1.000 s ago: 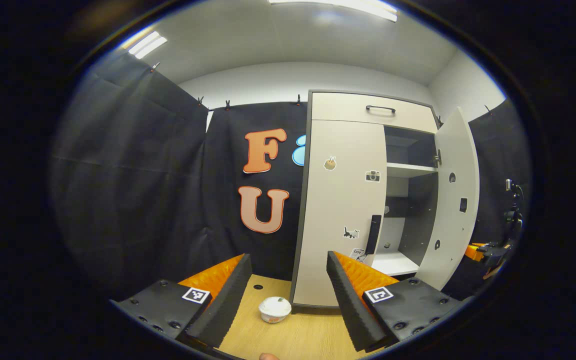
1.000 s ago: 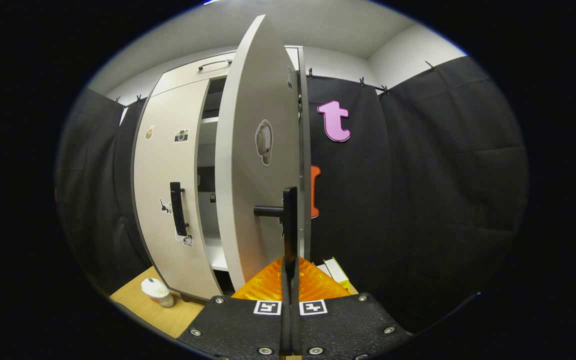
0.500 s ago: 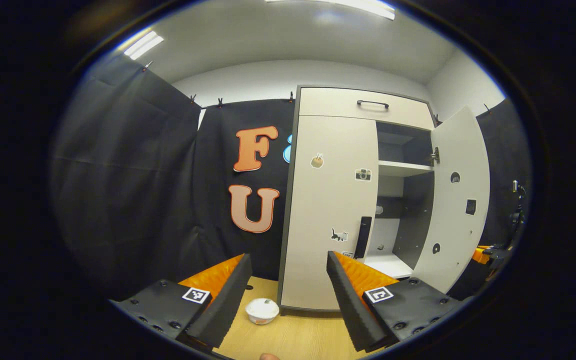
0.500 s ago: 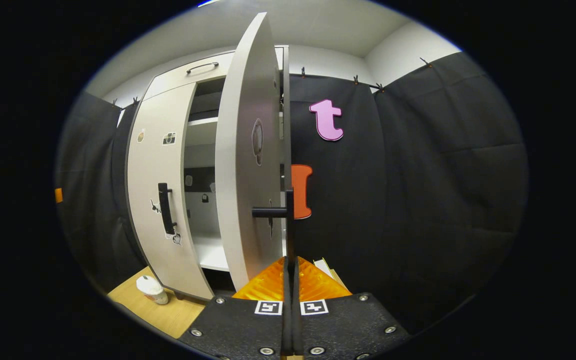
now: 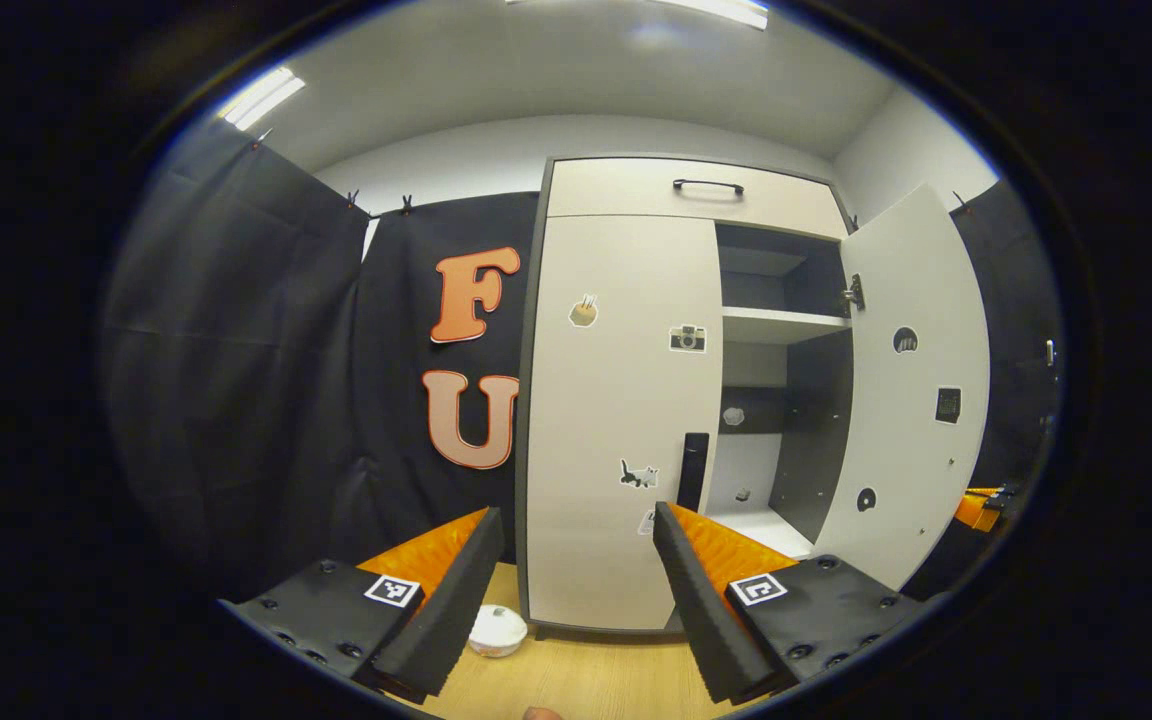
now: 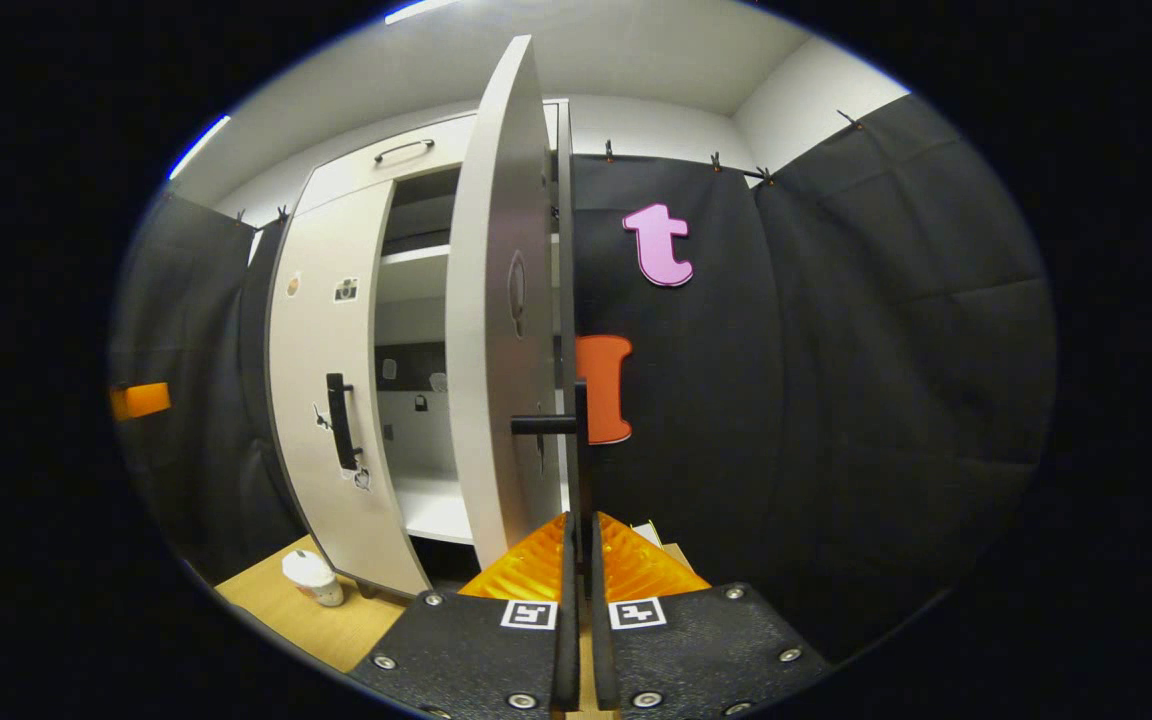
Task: Open the right door of the double-door shoe cabinet with the right hand, and open the left door with the left hand.
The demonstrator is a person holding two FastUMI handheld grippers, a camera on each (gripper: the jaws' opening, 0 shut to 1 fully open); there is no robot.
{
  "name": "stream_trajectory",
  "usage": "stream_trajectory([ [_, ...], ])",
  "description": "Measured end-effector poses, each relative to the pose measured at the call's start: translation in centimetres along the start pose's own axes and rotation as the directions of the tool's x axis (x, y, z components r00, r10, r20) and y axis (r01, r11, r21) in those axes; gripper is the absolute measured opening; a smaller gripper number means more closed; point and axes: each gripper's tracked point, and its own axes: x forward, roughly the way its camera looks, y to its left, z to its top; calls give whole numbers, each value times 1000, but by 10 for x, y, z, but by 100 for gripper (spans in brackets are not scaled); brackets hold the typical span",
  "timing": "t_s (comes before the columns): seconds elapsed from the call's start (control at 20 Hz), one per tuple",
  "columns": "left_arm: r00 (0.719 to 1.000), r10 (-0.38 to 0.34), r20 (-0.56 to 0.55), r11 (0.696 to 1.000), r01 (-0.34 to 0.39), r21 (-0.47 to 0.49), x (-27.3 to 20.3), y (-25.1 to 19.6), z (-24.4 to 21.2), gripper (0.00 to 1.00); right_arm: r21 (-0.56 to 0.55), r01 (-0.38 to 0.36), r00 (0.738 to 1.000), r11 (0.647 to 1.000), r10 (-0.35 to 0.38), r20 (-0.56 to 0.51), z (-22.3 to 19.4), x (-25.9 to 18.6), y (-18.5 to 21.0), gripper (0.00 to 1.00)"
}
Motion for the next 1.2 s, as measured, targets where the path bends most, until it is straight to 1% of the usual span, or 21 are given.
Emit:
stream_trajectory([
  [0.1, 1000, -23, 3, 1000, 23, -4, 12, -16, -1, 97, 3, 20, 1000, 1000, -20, -14, -3, -5, -6, 12],
  [0.15, 999, -36, 8, 999, 36, -2, 18, -25, -1, 98, 5, 37, 999, 999, -37, -28, -6, -8, -9, 27],
  [0.2, 999, -50, 11, 999, 50, 2, 25, -34, -2, 96, 11, 46, 998, 999, -46, -37, -7, -11, -11, 43],
  [0.25, 998, -65, 16, 998, 65, 7, 33, -43, -3, 97, 21, 50, 998, 999, -49, -39, -7, -13, -13, 64],
  [0.3, 997, -76, 16, 997, 76, 13, 41, -51, -4, 96, 35, 57, 998, 998, -55, -41, -8, -13, -14, 70],
  [0.35, 996, -84, 13, 996, 84, 18, 50, -59, -7, 96, 48, 66, 997, 997, -64, -38, -8, -13, -16, 89],
  [0.4, 996, -93, 8, 995, 93, 23, 59, -68, -11, 96, 57, 79, 996, 995, -77, -36, -9, -13, -19, 96],
  [0.45, 995, -101, 2, 994, 101, 27, 69, -76, -15, 96, 60, 92, 995, 994, -90, -33, -9, -13, -22, 93],
  [0.65, 994, -110, -16, 992, 111, 52, 110, -96, -32, 95, 47, 114, 993, 992, -113, -29, -9, -13, -30, 93],
  [0.7, 994, -112, -19, 992, 113, 52, 121, -101, -37, 96, 40, 115, 993, 992, -115, -26, -9, -13, -32, 93],
  [0.85, 995, -91, -45, 994, 94, 58, 157, -104, -54, 98, 35, 114, 993, 993, -113, -16, -7, -11, -33, 93],
  [0.9, 995, -88, -54, 994, 91, 60, 167, -104, -60, 96, 34, 117, 993, 993, -117, -12, -6, -11, -34, 93],
  [1.1, 993, -112, -44, 993, 114, 24, 196, -111, -68, 96, 39, 129, 992, 991, -129, -3, -4, -9, -36, 93],
  [1.2, 993, -111, -43, 993, 112, 25, 206, -111, -73, 97, 38, 136, 991, 990, -136, 1, -3, -8, -38, 93],
])
